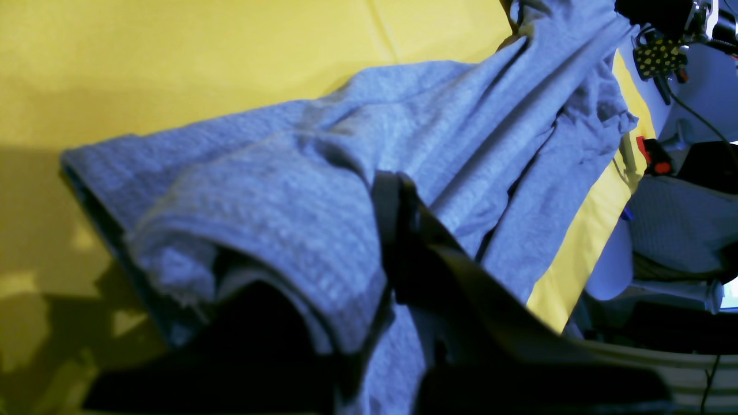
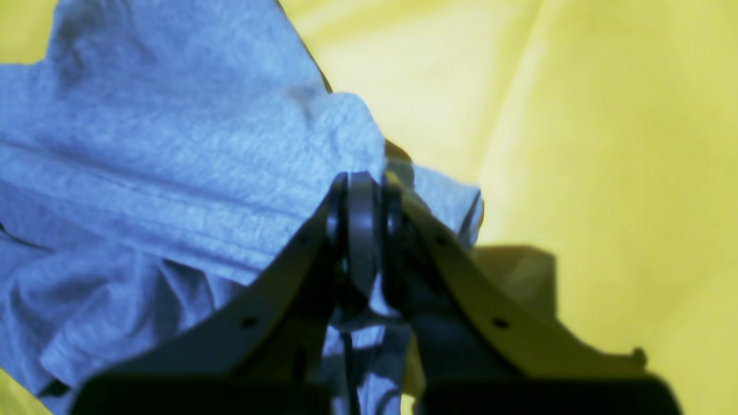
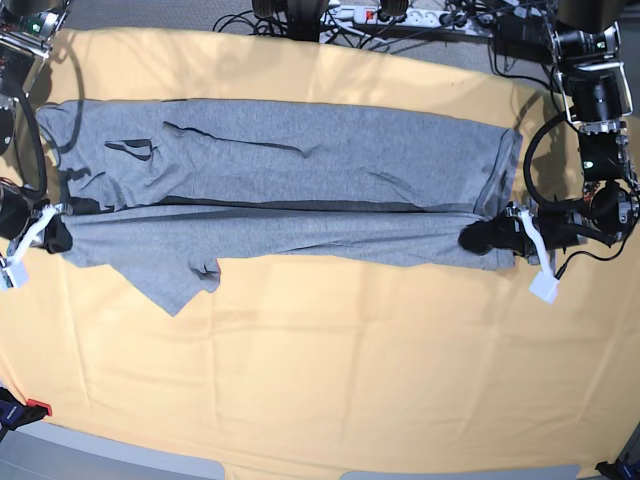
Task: Layout the t-shirt on the table in an organized manner, then fold the t-shirt properly
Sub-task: 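Regrasp the folded edge corner with the right gripper and tug it outward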
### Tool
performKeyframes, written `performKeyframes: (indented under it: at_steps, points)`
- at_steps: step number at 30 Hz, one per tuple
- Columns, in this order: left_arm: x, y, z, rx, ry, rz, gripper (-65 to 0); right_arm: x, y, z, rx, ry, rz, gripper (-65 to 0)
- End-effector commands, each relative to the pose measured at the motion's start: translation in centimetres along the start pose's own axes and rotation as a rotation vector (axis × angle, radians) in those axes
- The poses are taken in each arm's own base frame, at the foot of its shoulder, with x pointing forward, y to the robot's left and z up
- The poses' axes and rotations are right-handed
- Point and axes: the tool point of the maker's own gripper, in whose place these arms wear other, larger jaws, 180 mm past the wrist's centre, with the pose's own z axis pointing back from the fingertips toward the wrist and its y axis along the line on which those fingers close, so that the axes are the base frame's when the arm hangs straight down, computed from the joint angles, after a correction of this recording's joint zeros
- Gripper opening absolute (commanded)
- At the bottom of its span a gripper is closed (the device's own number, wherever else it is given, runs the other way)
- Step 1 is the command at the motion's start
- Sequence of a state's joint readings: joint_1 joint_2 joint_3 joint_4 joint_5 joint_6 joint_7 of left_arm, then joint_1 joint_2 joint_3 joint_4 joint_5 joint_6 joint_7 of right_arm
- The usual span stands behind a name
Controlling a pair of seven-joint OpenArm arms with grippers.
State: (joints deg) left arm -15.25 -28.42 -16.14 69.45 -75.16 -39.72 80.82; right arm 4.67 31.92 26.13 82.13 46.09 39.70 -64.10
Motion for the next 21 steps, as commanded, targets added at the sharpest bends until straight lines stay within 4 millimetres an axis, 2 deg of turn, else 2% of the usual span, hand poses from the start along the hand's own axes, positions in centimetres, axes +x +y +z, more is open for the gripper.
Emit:
performKeyframes:
  at_steps: [1,2,3,4,7,8,9,12,15,21]
  points:
    - [1.8,-0.2,0.9,0.003,-0.045,-0.037,-65.0,1.6,-0.8,1.1,-0.024,-0.040,0.033,-65.0]
    - [1.7,-0.2,0.9,0.002,-0.044,-0.035,-65.0,1.5,-0.8,1.0,-0.024,-0.038,0.032,-65.0]
    - [1.6,-0.2,0.9,0.002,-0.042,-0.033,-65.0,1.5,-0.8,1.1,-0.025,-0.035,0.033,-62.4]
    - [1.6,-0.3,0.9,-0.003,-0.046,-0.031,-59.8,1.7,-0.9,1.1,-0.026,-0.039,0.034,-54.8]
    - [1.1,-0.4,0.8,-0.015,-0.047,-0.017,-33.0,2.1,-1.5,1.7,-0.042,-0.040,0.047,-30.0]
    - [0.9,-0.5,0.8,-0.018,-0.046,-0.012,-25.7,2.2,-1.9,2.0,-0.053,-0.037,0.054,-25.6]
    - [0.5,-0.4,0.8,-0.017,-0.040,-0.006,-21.3,2.4,-2.3,2.3,-0.061,-0.037,0.061,-24.4]
    - [-0.5,-0.4,0.7,-0.017,-0.026,0.011,-19.6,3.6,-2.6,3.3,-0.053,-0.084,0.034,-24.5]
    - [-1.3,-0.3,0.6,-0.018,-0.014,0.027,-19.6,4.9,-1.5,3.5,0.014,-0.152,0.001,-24.5]
    - [-1.6,-0.3,0.6,-0.019,-0.010,0.033,-19.6,7.2,1.2,2.2,0.104,-0.248,-0.012,-24.5]
